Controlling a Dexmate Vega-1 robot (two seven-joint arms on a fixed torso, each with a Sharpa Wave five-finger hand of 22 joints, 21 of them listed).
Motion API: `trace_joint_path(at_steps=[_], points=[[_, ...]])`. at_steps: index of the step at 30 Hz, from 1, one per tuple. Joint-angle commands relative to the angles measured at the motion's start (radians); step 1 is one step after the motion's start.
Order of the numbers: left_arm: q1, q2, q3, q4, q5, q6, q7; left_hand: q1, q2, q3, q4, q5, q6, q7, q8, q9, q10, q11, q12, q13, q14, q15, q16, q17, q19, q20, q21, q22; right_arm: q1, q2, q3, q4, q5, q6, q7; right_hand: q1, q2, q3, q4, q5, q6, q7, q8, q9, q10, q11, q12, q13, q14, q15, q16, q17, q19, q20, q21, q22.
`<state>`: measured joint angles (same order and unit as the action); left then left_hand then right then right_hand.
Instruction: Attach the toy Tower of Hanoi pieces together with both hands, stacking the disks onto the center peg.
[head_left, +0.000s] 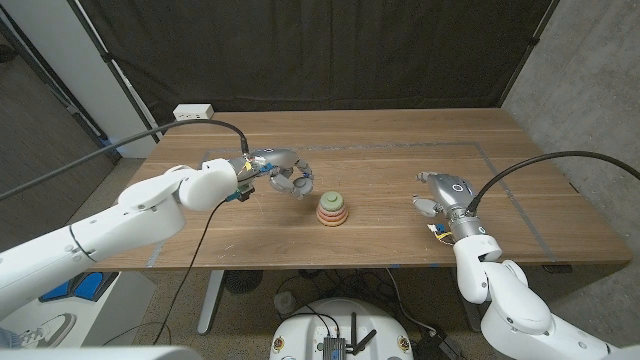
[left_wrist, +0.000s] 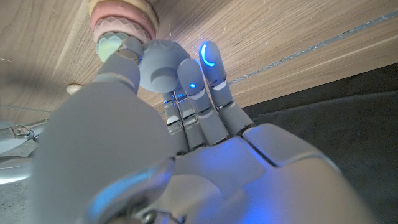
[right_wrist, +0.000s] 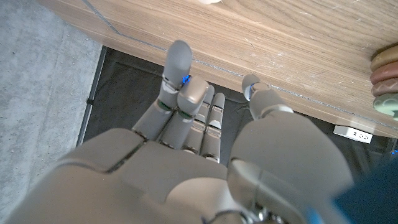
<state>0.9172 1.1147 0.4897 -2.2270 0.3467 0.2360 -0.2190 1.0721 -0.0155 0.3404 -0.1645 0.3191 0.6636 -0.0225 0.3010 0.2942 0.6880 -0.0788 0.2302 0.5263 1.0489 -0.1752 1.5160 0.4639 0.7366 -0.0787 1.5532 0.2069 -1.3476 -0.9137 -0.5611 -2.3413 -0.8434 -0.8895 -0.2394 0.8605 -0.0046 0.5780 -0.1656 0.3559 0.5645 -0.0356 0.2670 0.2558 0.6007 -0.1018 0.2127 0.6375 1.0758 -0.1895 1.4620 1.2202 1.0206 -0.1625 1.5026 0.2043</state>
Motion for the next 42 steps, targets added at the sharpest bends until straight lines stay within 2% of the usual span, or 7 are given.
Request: trace_joint_path(at_steps=[1,14,27,42], points=[[-0.064,-0.076,0.051,0.045,0.05,-0.061,-0.068,0.005,0.009,-0.002,-0.002,0.008,0.014,0.001,-0.004,0.003,0.123,-0.108,-0.003,0.166,0.007,-0.044,0.0,0.007,0.011,-0.133,0.007,0.007,-0.008,-0.01,0.002,-0.011,0.011,-0.018,-0.012,-0.01,0.001,0.007,0.002,0.008,0.012,0.0,0.0,0.001,0.011,0.001,-0.001,0.002,0.01,-0.028,0.005,0.006,0.009,-0.057,0.006,0.001],[-0.155,-0.14,0.114,0.08,0.105,-0.089,-0.171,0.007,0.009,-0.003,0.0,0.009,0.016,0.002,-0.011,0.005,0.126,-0.108,-0.013,0.169,0.01,-0.044,-0.004,0.019,0.011,-0.133,0.006,0.007,-0.015,-0.019,0.008,-0.013,0.034,-0.022,-0.031,-0.013,0.001,0.008,0.002,0.009,0.012,-0.002,-0.001,0.001,0.011,0.001,-0.002,0.003,0.014,-0.028,0.011,0.008,0.011,-0.057,0.007,0.001],[-0.217,-0.187,0.159,0.108,0.138,-0.109,-0.253,0.01,0.01,-0.004,0.0,0.01,0.019,0.001,-0.018,0.008,0.127,-0.109,-0.018,0.174,0.009,-0.044,-0.01,0.026,0.012,-0.133,0.005,0.006,-0.012,-0.02,0.006,-0.014,0.05,-0.033,-0.046,-0.015,0.001,0.009,0.002,0.011,0.013,0.0,-0.001,0.001,0.012,0.001,-0.003,0.004,0.012,-0.028,0.011,0.005,0.009,-0.058,0.005,-0.001],[-0.248,-0.22,0.186,0.129,0.162,-0.133,-0.298,0.015,0.01,-0.006,-0.001,0.01,0.02,0.001,-0.024,0.012,0.126,-0.109,-0.021,0.178,0.011,-0.044,-0.012,0.036,0.01,-0.133,0.006,0.01,-0.005,-0.029,-0.005,-0.022,0.053,-0.054,-0.048,-0.017,0.002,0.011,0.002,0.013,0.015,0.0,-0.002,0.001,0.014,0.003,-0.004,0.005,0.014,-0.028,0.015,0.006,0.012,-0.057,0.007,0.002]])
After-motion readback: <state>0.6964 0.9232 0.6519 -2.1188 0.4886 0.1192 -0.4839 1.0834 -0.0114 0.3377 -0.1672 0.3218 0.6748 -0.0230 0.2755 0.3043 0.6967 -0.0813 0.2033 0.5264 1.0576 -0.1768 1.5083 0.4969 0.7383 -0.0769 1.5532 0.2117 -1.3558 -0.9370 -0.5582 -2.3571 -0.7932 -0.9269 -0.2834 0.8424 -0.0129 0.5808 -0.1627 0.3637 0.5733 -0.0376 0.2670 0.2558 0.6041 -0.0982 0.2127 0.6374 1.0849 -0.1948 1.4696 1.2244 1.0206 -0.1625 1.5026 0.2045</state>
